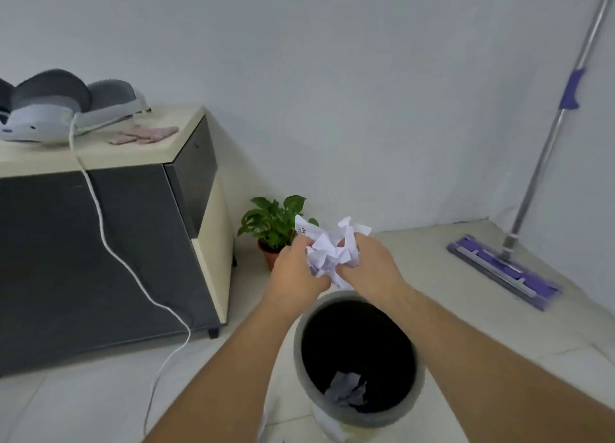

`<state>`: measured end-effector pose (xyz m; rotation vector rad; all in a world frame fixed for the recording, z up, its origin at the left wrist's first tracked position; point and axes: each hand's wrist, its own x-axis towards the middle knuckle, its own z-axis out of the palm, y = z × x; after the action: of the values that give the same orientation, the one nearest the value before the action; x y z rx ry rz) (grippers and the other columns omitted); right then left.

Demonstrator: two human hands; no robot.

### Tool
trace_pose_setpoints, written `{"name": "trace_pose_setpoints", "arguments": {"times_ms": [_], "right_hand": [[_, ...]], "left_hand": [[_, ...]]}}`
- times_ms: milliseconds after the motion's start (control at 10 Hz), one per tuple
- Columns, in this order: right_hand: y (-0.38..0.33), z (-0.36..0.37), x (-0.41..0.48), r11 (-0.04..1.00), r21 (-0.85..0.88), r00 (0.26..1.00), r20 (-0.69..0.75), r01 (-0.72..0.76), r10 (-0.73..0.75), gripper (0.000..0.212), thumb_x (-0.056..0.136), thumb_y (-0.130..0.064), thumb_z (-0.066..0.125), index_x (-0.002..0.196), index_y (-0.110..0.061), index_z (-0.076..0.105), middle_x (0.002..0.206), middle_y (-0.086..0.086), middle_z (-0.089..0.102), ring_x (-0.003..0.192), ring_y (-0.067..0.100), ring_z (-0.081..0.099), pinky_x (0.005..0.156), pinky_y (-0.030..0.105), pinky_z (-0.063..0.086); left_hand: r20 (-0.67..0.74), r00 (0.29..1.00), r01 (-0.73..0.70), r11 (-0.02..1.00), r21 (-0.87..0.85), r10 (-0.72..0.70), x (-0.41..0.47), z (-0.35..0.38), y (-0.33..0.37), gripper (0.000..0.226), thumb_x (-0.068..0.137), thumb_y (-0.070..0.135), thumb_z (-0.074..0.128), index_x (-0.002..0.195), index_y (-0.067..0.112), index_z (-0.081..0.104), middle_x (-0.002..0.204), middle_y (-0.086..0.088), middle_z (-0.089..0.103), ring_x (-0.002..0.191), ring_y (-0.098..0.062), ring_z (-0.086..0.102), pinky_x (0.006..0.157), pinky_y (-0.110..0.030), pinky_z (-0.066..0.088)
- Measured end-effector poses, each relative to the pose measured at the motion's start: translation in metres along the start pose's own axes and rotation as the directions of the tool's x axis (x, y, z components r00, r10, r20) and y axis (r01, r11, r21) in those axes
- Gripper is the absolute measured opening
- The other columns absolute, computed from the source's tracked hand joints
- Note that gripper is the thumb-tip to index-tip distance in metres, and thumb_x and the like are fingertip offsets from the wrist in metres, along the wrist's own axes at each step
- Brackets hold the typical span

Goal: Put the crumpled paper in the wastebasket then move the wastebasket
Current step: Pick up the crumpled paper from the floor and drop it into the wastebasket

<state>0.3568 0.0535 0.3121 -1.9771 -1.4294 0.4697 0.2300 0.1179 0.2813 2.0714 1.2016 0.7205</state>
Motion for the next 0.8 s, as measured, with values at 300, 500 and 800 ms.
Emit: {"name": "trace_pose_setpoints", "arguments": {"times_ms": [300, 500, 800], "right_hand": [[0.028, -0.049, 0.001, 0.997, 0.066, 0.997, -0.068, -0.036, 0.041, 0.014, 0.097, -0.02, 0.053, 0.096, -0.01, 0.064, 0.086, 0.001, 0.059, 0.064, 0.006, 0.049, 0.052, 0.007, 0.033], [0.039, -0.046, -0.004, 1.0, -0.001, 0.992, -0.118, -0.031, 0.03, 0.025, 0.087, -0.013, 0.063, 0.112, -0.008, 0.062, 0.101, 0.009, 0.064, 0.085, 0.018, 0.054, 0.073, 0.025, 0.046], [0.055, -0.026, -0.019, 1.0, 0.009, 0.996, -0.093, -0.015, 0.015, 0.024, 0.084, -0.014, 0.066, 0.107, -0.009, 0.061, 0.092, 0.005, 0.063, 0.077, 0.015, 0.054, 0.069, 0.024, 0.041]], "left_hand": [[0.038, 0.996, -0.084, 0.994, -0.063, 0.086, 0.021, 0.032, 0.038, 0.025, 0.074, 0.019, 0.07, 0.094, 0.022, 0.054, 0.075, 0.011, 0.057, 0.069, -0.007, 0.059, 0.061, -0.02, 0.048], [0.039, 0.995, -0.086, 0.992, -0.091, 0.09, 0.014, 0.037, 0.038, 0.031, 0.074, 0.022, 0.069, 0.099, 0.03, 0.053, 0.081, 0.012, 0.061, 0.075, -0.006, 0.063, 0.062, -0.018, 0.05], [0.047, 0.995, -0.088, 0.995, -0.038, 0.09, -0.003, 0.045, 0.017, 0.057, 0.067, 0.019, 0.081, 0.116, 0.021, 0.051, 0.096, 0.01, 0.056, 0.082, -0.007, 0.054, 0.06, -0.005, 0.035]]}}
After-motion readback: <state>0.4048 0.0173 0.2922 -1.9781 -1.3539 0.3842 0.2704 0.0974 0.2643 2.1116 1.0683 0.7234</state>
